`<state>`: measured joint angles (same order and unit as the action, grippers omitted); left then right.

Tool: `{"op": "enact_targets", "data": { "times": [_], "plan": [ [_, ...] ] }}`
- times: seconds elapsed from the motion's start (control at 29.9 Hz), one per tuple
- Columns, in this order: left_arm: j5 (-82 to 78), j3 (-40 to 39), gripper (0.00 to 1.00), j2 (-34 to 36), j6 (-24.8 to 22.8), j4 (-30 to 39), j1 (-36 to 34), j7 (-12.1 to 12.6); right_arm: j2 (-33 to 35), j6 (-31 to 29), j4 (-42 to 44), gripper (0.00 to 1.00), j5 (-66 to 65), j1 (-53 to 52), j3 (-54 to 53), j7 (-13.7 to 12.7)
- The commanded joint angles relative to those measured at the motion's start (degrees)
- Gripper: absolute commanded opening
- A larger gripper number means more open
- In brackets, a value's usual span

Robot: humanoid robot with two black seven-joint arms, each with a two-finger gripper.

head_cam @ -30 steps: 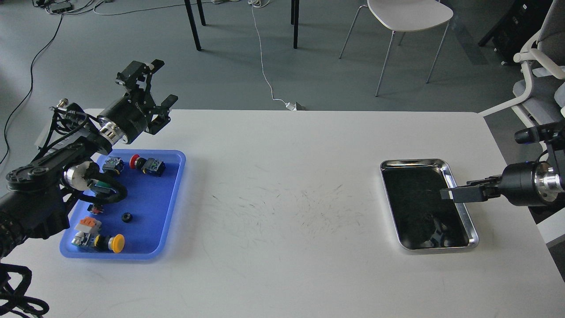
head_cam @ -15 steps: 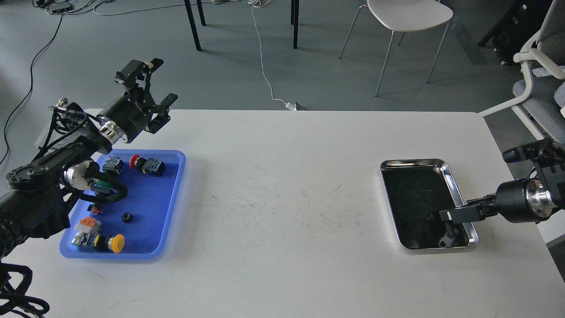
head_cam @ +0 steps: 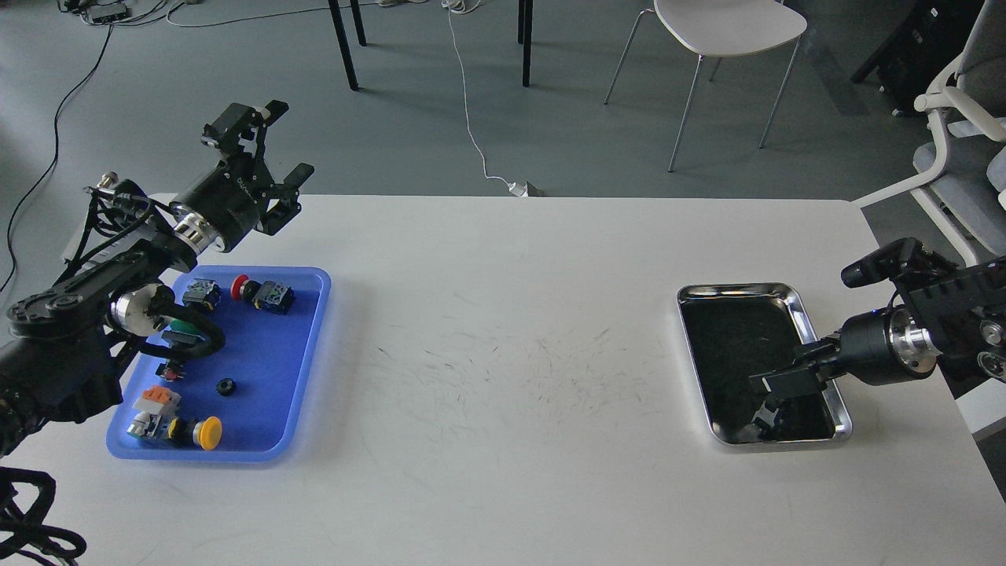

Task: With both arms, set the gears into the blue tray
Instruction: 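Lower the right gripper onto the black part in the metal tray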

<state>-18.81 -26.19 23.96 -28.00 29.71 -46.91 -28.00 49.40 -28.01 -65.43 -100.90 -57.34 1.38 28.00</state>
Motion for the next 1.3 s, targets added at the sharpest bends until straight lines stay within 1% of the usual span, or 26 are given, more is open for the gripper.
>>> {"op": "enact_targets", "data": {
  "times": [0.0,0.13,0.27,0.33,0.43,0.5,0.64,0.7,0.84,0.9,1.04,1.1,1.27],
  "plan": [
    [0.0,0.0,0.99,0.0,0.0,0.0,0.1,0.0,-0.8,0.0,0.2,0.95,-0.3,-0.2,0.6,0.0],
    [0.0,0.0,0.99,0.0,0.0,0.0,0.2,0.0,-1.6,0.0,1.3,0.95,-0.3,-0.1,0.9,0.0],
    [0.1,0.0,0.99,0.1,0.0,0.0,0.4,0.0,-3.2,0.0,4.4,0.95,-0.2,-0.1,1.0,0.0],
    [0.1,0.0,0.99,0.1,0.0,0.0,0.4,0.0,-3.3,0.0,4.3,0.95,-0.2,-0.1,1.0,0.0],
    [0.1,-0.1,0.99,0.1,0.0,0.0,0.4,0.0,-3.6,0.0,4.4,0.92,-0.3,-0.1,1.1,0.0],
    [0.1,-0.1,0.99,0.1,0.0,0.0,0.4,0.0,-4.2,0.0,4.5,0.87,-0.3,-0.1,1.1,0.0],
    [1.3,0.0,0.99,0.2,0.0,-0.1,0.4,0.0,-4.9,0.0,4.6,0.86,-0.3,-0.1,2.4,0.0],
    [1.8,0.0,0.99,0.3,0.0,0.0,0.4,0.0,-5.1,0.0,5.0,0.82,-0.3,-0.1,3.4,0.0],
    [1.8,0.0,0.99,0.5,0.0,-0.1,0.5,0.0,-5.5,0.0,5.5,0.81,-0.3,-0.2,3.6,0.0],
    [1.8,0.0,0.99,0.5,0.0,-0.1,0.5,0.0,-5.7,0.0,6.2,0.78,-0.3,-0.1,3.6,0.0],
    [1.8,0.0,0.99,0.4,0.0,-0.1,0.5,0.0,-5.9,0.0,7.0,0.76,-0.3,-0.2,3.7,0.0],
    [1.9,0.0,0.99,0.4,0.0,-0.1,0.5,0.0,-6.0,0.0,7.2,0.7,-0.3,-0.2,3.7,0.0],
    [2.6,0.0,0.99,0.5,0.0,-0.1,0.5,0.0,-6.2,0.0,7.4,0.68,-0.3,-0.3,4.5,0.0]
  ]
}}
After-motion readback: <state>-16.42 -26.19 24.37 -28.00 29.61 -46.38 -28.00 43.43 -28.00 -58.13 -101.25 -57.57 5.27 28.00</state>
